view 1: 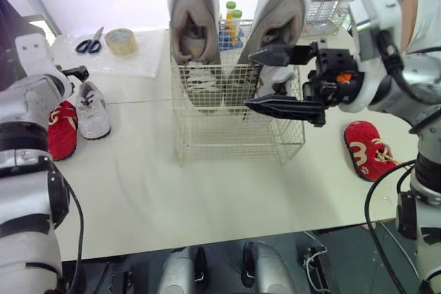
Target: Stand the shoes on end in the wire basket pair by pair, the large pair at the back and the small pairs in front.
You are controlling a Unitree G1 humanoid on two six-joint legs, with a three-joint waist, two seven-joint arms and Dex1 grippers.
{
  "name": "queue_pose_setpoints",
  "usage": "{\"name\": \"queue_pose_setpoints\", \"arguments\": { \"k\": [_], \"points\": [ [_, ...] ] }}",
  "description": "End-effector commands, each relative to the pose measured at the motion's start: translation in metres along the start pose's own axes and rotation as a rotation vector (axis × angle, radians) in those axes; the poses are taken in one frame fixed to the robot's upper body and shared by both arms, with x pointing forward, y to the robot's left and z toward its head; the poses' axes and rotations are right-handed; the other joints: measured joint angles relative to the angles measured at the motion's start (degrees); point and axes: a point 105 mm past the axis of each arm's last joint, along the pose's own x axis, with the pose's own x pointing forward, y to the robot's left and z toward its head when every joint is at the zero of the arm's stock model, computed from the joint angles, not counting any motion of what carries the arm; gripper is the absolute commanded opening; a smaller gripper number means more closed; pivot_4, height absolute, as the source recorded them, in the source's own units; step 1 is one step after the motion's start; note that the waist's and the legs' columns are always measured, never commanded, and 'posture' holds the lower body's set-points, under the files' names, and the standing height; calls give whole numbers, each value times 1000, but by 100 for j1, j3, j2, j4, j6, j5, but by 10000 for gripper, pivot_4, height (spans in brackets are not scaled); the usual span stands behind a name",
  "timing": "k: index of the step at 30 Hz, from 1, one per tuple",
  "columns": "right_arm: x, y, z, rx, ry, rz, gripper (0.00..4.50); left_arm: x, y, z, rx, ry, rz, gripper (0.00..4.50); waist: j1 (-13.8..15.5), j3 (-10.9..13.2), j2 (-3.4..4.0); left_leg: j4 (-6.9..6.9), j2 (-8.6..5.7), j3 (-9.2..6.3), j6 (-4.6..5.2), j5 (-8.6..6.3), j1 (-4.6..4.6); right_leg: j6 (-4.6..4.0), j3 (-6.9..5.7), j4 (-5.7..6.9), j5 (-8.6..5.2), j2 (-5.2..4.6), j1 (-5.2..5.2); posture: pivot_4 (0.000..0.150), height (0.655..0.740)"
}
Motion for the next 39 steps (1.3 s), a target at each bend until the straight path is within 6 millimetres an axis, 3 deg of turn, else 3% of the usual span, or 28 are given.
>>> {"name": "queue_pose_setpoints", "arguments": {
  "k": [1, 14, 22, 37, 39],
  "points": [
    [-6, 3, 11, -54, -27, -22, 44546, -1, 19, 11, 42, -32, 41, 45000, -5, 0, -1, 0, 0, 1, 0, 0, 0, 0, 0, -1, 0, 0, 0, 1500, 7400],
    [-6, 4, 10, -62, -26, -47, 44546, 2, 32, -9, 51, 48, 63, 45000, -7, 0, -7, 2, 2, -2, 3, -1, -3, 1, 0, 2, 0, -2, -4, 1500, 7400],
    [-6, 1, 11, -71, -27, -55, 44546, 6, 29, -28, 74, 90, 74, 45000, 0, -1, -9, 3, 1, -2, 5, -1, -4, 1, 0, 4, 0, -2, -3, 1500, 7400],
    [-6, -2, 10, -73, -20, -79, 44546, 9, 12, -7, 341, 27, 39, 45000, 0, -3, -12, 5, 1, 0, 5, -1, -4, 1, 0, 5, 0, -2, -3, 1500, 7400],
    [-6, -2, 10, -75, -20, -79, 45000, 10, 7, -6, 361, 30, 24, 39480, -2, -3, -13, 5, 1, 0, 6, -1, -4, 1, 0, 5, 0, -2, -3, 1500, 7400]
  ]
}}
